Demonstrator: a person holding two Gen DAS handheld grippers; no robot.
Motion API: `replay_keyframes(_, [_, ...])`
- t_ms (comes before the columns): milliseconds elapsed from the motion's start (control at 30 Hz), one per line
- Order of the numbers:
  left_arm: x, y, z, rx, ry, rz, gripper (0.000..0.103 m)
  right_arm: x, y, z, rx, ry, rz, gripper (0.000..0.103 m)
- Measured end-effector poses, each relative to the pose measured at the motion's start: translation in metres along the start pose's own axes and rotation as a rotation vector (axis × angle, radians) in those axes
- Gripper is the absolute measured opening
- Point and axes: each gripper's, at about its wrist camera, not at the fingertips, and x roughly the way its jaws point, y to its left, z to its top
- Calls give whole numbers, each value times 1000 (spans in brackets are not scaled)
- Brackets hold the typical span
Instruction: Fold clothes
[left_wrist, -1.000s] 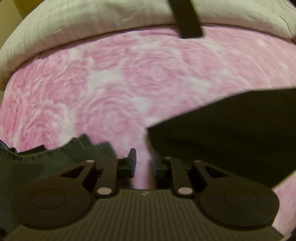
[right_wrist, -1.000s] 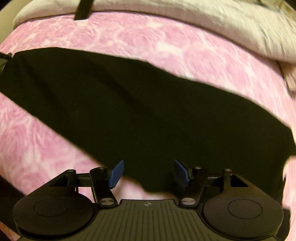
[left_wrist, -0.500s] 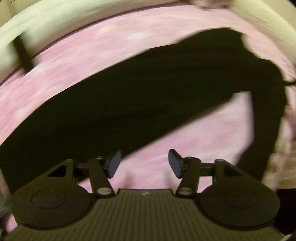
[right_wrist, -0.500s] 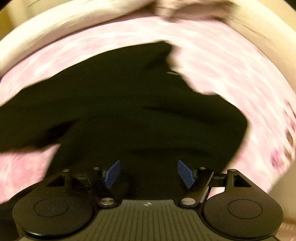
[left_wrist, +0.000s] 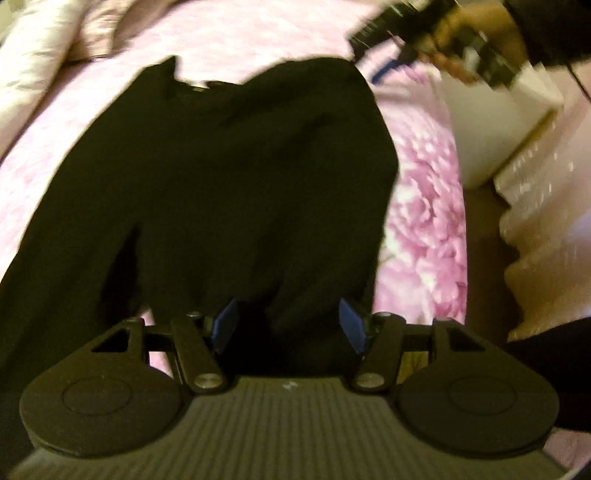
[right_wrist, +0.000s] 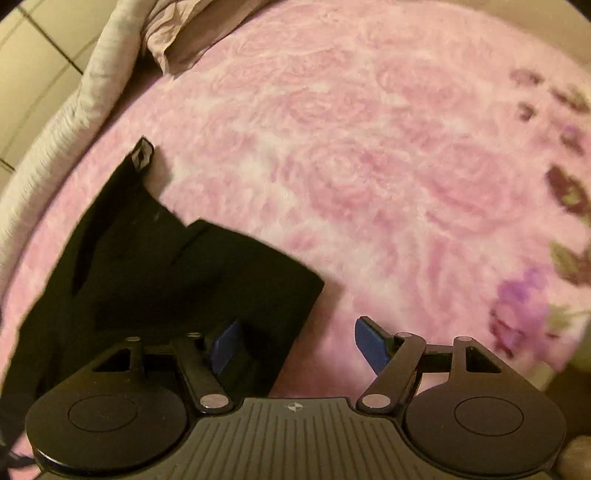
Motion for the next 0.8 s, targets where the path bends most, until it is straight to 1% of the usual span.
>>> replay_keyframes(33, [9,-7,4,32,18,-2,55,5,-3,3,17,-4,28,72])
replay_keyframes(67, [17,-13,7,61,37,-5,54,9,-5,5,30,-8,52,67])
replay_keyframes(100, [23,-18,9,77,56,-16,52,13,-8,8,44,-11,76,42])
replay_keyframes(133, [29,-23,10,93,76,-27,52,16,-10,12,59,-4,99,28])
replay_keyframes(167, [33,-28,12,107,92,-39,52,15,-13,16,74,-2,120,18])
replay_keyframes(200, [33,-31,15,108,86,-51,52,11,-15,22,86,-5,141,10])
replay_keyframes(233, [32,-34,18,109,80,-62,52,5,-16,28,84,-20,157,9])
replay_keyframes(333, [31,-39,32,91,54,-76,52,-13,-17,50,41,-68,173,8])
replay_keyframes(400, [29,-40,41,74,33,-80,52,-11,-13,54,-6,-60,137,8])
replay_keyframes(467, [26,-35,50,44,10,-77,52,-4,-11,50,-35,-38,99,8])
replay_keyframes(533, [21,-25,58,6,-15,-67,53,-7,-15,40,-37,-15,78,9])
replay_keyframes(633, [12,0,71,-62,-59,-29,54,-13,-16,31,-73,18,28,20])
replay_keyframes(733, [7,26,88,-88,-89,40,54,-28,-7,34,-161,22,-39,32])
replay_keyframes(800, [9,41,102,-102,-108,72,56,-39,4,38,-231,6,-71,47])
